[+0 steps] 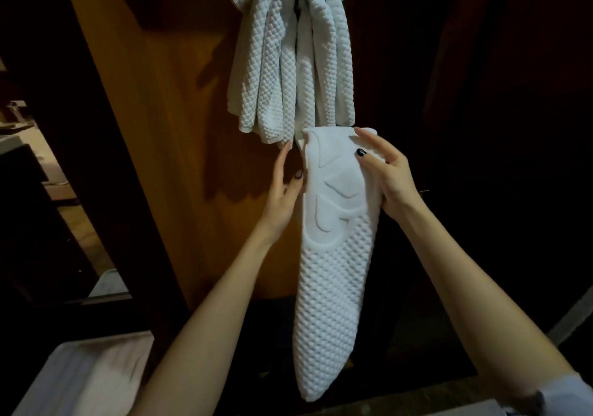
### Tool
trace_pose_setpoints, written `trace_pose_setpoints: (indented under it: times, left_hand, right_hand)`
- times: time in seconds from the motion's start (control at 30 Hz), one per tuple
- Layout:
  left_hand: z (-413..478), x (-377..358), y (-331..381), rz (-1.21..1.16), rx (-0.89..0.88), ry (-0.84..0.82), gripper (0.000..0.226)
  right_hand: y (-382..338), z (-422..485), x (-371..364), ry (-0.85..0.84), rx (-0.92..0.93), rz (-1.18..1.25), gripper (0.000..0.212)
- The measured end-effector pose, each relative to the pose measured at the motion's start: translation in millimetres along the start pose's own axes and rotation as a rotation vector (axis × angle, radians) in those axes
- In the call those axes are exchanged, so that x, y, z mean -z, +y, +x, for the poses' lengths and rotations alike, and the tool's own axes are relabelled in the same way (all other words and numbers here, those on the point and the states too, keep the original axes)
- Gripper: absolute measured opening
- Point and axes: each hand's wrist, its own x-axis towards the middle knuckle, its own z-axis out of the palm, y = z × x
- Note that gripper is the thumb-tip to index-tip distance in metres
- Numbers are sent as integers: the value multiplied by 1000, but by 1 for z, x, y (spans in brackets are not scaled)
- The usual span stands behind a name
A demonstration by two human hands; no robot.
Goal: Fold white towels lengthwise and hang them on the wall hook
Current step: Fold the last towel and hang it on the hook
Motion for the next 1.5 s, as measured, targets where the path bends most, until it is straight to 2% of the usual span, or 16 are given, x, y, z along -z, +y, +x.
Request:
trace_pose_setpoints:
  times: [0.17,0.23,0.3,0.37,0.47,0.67,0.8,0.9,1.03,1.17,1.3,1.4,1.5]
  left_hand:
    - [-28,4,-25,-365,171,-156,79]
    - [-30,2,-25,-419,175,-172,72]
    - [-34,0,-27,-430,212,-97,56]
    - [-41,-2,-30,-389,244,-27,41]
    - [-49,-10,-30,-273,184,-29,31]
    - [-51,-21,-6,-115,-17,-53,42]
    - [-56,-27,-2,-44,-1,-166,55]
    - [-55,-25,-5,15,48,-170,60]
    - [-56,-25,-14,96,-16,-230,63]
    - [-56,-28,-17,152,23,-297,61]
    - [-58,-27,-26,256,86,-295,61]
    - [-62,-27,-43,460,195,-325,57]
    - [-68,-31,-53,465,296,-352,56]
  right_hand:
    - [1,5,12,38,-49,59,38]
    - [-1,6,17,40,-62,90,42]
    - [-4,6,20,38,-78,123,43]
    - [-6,6,22,56,-102,161,41]
    - [-8,7,26,75,-133,196,39]
    - [-10,10,31,65,-137,263,40]
    - [-10,12,33,58,-131,339,40]
    - [-11,13,35,50,-132,378,40]
    - [-8,12,35,38,-134,379,44]
    - [-5,14,38,79,-174,458,42]
    - [-3,14,40,86,-210,395,37]
    - [-2,14,41,88,-205,401,34]
    - [-5,16,41,92,-176,388,33]
